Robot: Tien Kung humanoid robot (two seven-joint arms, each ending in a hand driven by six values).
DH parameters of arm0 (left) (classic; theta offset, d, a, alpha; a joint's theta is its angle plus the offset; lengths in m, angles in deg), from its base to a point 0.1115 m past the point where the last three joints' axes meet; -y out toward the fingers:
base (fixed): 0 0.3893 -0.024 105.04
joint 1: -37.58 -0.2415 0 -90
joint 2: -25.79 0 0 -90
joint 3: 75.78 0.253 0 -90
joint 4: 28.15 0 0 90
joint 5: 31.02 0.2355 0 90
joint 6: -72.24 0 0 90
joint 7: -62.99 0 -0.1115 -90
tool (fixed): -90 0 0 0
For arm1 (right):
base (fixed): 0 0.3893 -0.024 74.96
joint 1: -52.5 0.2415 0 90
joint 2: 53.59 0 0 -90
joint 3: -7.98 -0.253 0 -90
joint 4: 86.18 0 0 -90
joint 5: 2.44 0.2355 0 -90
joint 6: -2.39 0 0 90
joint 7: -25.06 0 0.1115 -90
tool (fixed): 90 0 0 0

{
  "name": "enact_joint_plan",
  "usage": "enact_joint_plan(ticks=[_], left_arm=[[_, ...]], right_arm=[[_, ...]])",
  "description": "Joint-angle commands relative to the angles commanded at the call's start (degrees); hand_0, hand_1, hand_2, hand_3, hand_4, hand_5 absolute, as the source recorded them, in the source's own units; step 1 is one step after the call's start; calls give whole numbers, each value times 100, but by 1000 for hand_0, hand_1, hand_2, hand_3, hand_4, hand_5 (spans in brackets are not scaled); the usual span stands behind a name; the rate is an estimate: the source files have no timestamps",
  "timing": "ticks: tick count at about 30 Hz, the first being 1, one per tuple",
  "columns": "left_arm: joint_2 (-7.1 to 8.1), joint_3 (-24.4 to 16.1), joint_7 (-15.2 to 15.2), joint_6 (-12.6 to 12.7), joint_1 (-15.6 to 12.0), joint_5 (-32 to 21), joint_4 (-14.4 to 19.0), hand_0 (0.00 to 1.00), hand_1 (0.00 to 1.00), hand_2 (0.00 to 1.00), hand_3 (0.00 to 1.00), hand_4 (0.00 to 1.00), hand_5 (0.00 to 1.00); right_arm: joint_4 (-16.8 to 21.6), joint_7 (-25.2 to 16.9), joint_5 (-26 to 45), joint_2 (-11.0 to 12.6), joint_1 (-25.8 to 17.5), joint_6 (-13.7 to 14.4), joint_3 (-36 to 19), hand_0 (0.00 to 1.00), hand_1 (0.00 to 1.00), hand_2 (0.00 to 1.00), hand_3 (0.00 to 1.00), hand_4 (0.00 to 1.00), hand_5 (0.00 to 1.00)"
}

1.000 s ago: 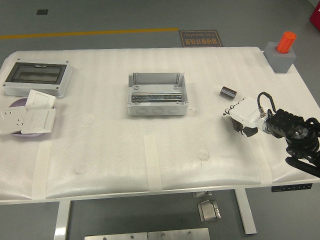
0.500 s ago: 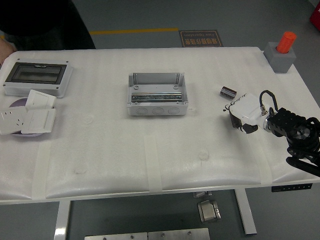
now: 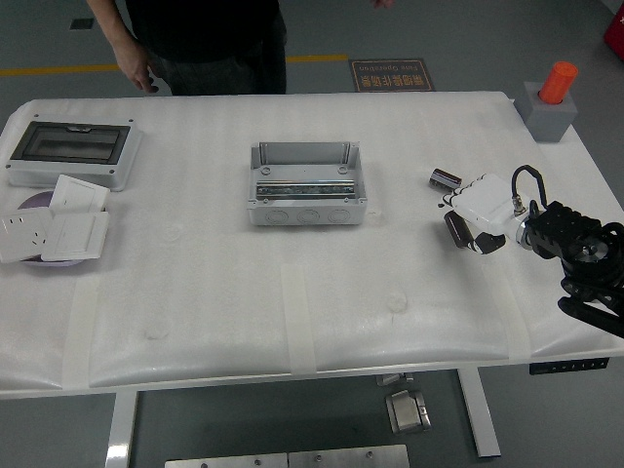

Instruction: Pick up the battery,place it into the box

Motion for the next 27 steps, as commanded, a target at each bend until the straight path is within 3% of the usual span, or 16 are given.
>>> enact_joint_plan(ticks=[3, 4, 27], left_arm=[[-2, 91, -19, -3, 3, -83, 0, 593, 636, 604, 727, 694, 234], [-2, 102, -22, -4, 4, -92, 0, 593, 636, 596, 725, 691, 232], [-9, 338, -81, 3, 26, -249, 0, 593, 637, 587, 715, 684, 228]], right_arm=[[-40, -19, 59, -16, -11, -19, -21, 640, 634, 830, 898, 826, 222], [-57, -25, 77, -25, -15, -24, -21, 659, 638, 841, 925, 915, 319], [-218, -122, 270, -131, -43, 28, 37, 668, 644, 852, 923, 933, 342]])
